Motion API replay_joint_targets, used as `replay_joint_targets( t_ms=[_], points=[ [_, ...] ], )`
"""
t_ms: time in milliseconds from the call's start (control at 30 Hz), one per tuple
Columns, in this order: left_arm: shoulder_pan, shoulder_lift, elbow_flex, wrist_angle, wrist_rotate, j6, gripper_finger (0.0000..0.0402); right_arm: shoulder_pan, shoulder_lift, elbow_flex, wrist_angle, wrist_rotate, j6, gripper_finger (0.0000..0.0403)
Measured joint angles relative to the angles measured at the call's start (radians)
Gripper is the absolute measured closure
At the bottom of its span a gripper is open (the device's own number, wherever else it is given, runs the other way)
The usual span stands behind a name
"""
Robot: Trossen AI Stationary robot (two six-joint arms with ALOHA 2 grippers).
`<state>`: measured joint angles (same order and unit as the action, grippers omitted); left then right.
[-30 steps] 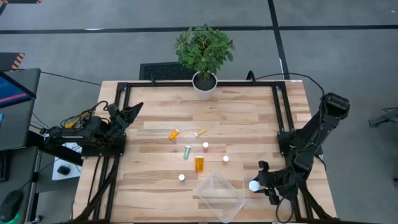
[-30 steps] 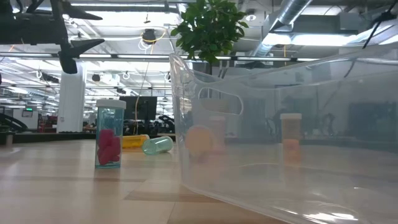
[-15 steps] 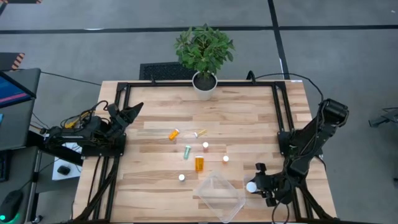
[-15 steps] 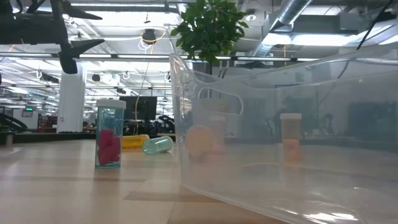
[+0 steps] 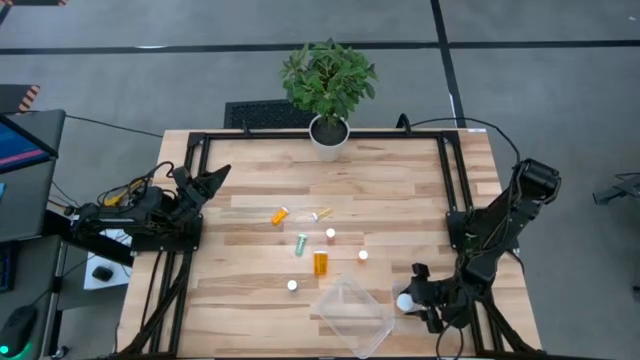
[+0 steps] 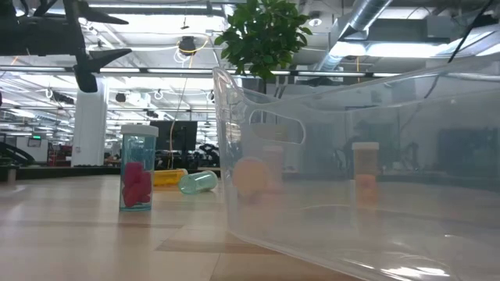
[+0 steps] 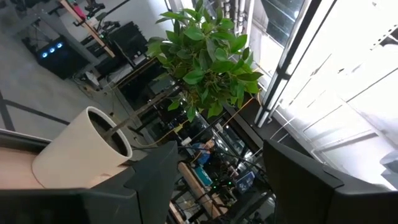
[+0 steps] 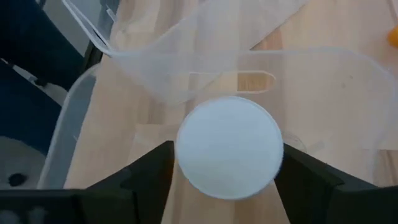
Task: Pick and place medicine bottles into bin by pill shape (circle, oval)
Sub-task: Put the top big orange pill bottle into the right transparent bin, then put the right small orange pill bottle into the right transparent bin
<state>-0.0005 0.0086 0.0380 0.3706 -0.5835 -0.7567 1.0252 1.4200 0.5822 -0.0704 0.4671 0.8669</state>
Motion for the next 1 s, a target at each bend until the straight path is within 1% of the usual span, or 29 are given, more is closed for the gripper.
replay_joint_targets(
  t_ms=[133,233,400,600,700,833,1000],
  points=[
    [0.0,0.0,0.0,0.0,0.0,0.0,0.0171,-0.002,0.0,0.025,0.0,0.0,0.0,0.0114],
    [0.0,0.0,0.0,0.0,0.0,0.0,0.0171,-0.007,0.0,0.049,-0.014,0.0,0.0,0.0112],
    [0.0,0.0,0.0,0.0,0.0,0.0,0.0171,-0.021,-0.028,0.081,-0.107,0.001,0.0,0.0112],
    [0.0,0.0,0.0,0.0,0.001,0.0,0.0171,-0.043,-0.108,0.081,-0.212,0.001,-0.001,0.0112],
    [0.0,0.0,0.0,0.0,0.001,0.0,0.0171,-0.065,-0.171,0.081,-0.258,0.001,-0.002,0.0112],
    [0.0,0.0,0.0,0.0,0.001,0.0,0.0171,-0.145,-0.298,0.081,-0.273,0.002,-0.067,0.0111],
    [0.0,0.0,0.0,0.0,0.003,0.0,0.0171,-0.334,-0.426,0.127,-0.321,-0.003,-0.221,0.0112]
  ],
)
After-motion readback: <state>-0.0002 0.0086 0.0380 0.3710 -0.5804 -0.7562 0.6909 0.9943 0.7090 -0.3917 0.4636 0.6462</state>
